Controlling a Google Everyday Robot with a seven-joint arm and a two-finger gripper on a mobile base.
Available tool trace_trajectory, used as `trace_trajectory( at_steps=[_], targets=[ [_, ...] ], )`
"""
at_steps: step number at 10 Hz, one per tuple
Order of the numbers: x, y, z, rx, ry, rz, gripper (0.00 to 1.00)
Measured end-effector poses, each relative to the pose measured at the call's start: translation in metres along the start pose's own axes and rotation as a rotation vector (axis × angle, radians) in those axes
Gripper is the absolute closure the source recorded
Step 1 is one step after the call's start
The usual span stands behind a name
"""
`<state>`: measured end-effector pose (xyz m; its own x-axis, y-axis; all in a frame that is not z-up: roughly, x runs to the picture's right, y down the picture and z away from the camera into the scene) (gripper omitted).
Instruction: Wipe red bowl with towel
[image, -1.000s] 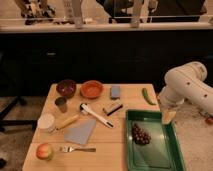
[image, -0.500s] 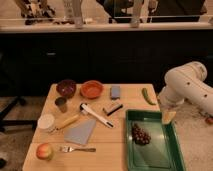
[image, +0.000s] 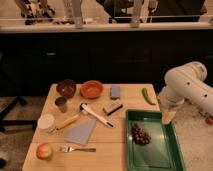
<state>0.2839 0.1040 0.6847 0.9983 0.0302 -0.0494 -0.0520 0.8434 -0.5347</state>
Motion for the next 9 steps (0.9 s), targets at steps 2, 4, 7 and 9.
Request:
trace_trajectory(
  at_steps=[2, 4, 7, 9],
  targets=[
    [0.0, 0.0, 0.0, -0.002, 0.0, 0.0, 0.2],
    [0.0, 0.0, 0.0, -0.002, 0.0, 0.0, 0.2],
    [-0.006, 0.005, 0.003, -0.004, 0.013, -0.019, 0.2],
    [-0.018, 0.007, 0.006, -0.008, 0.021, -0.042, 0.2]
  ],
)
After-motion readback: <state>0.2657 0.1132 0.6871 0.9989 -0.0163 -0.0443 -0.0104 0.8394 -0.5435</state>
